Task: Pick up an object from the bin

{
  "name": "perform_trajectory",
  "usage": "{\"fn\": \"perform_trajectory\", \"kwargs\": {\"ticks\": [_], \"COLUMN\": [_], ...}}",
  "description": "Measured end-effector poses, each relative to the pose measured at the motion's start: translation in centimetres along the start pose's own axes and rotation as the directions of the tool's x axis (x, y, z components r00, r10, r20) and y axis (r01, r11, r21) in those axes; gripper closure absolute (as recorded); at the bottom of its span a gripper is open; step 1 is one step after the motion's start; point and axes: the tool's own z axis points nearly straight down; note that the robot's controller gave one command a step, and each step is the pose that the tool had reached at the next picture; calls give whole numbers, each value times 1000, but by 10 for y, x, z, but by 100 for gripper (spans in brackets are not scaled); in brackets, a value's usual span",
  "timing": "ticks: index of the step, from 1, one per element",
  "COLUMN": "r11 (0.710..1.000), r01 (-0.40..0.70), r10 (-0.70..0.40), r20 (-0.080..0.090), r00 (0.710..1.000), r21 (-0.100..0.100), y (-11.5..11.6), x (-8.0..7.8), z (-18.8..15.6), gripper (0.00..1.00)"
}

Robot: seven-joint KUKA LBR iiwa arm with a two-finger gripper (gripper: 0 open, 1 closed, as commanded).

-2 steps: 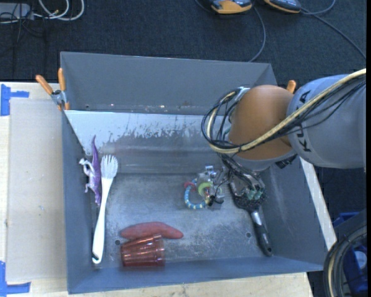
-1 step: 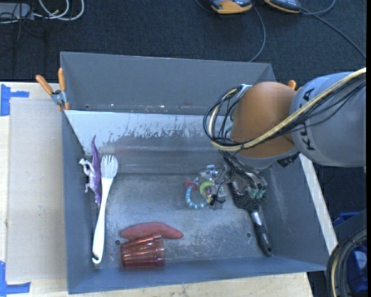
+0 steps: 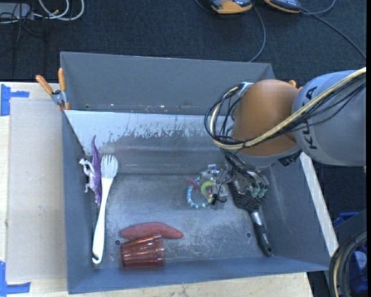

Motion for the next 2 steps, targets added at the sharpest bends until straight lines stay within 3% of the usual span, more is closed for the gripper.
{"fn": "perform_trajectory", "kwargs": {"ticks": [2], "r11": [1000], "r01": [-1], "r10": [1], "r20": [4], "r00": [1000], "r21": [0], "y": [0], "x": [0], "z": [-35], "gripper": [100]}}
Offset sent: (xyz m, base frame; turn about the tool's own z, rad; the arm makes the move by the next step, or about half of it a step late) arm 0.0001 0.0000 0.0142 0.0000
